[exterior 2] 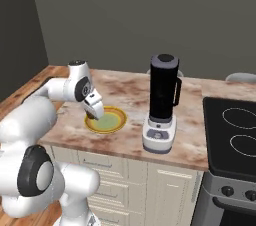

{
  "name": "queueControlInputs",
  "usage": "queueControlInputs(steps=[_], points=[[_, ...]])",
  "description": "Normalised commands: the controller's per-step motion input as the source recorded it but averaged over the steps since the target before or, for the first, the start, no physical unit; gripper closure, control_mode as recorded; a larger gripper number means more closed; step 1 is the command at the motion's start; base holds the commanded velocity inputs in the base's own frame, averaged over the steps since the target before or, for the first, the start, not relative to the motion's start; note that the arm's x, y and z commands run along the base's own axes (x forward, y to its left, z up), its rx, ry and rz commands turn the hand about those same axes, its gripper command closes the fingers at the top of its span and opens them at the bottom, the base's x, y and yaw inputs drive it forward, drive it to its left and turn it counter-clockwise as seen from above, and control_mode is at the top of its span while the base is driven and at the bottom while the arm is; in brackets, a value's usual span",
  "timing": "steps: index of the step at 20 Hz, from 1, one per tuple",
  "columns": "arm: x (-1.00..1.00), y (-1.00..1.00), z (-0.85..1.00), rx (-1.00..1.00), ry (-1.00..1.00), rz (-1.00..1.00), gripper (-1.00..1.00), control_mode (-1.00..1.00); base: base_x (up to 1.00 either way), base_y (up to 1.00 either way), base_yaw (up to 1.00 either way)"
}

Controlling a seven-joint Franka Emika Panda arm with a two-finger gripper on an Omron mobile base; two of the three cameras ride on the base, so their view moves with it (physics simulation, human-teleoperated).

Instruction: Pick the kiwi and mango from the fridge and place them on the plate next to the blender to make a fruit smoothie.

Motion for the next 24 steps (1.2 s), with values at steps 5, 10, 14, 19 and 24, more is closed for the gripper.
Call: queueControlInputs(steps=[5, 10, 14, 19, 24], points=[[0.67, -0.01, -0.55, 0.02, 0.15, 0.0, 1.0, -1.0, 0.0, 0.0, 0.0], [0.59, -0.02, -0.58, 0.05, 0.05, 0.0, 1.0, -1.0, 0.0, 0.0, 0.0], [0.55, 0.0, -0.5, 0.03, 0.04, 0.0, 1.0, -1.0, 0.0, 0.0, 0.0], [0.48, 0.0, -0.5, 0.01, 0.03, 0.0, 1.0, -1.0, 0.0, 0.0, 0.0], [0.28, 0.0, -0.51, 0.0, 0.0, 0.0, -1.0, -1.0, 0.0, 0.0, 0.0]])
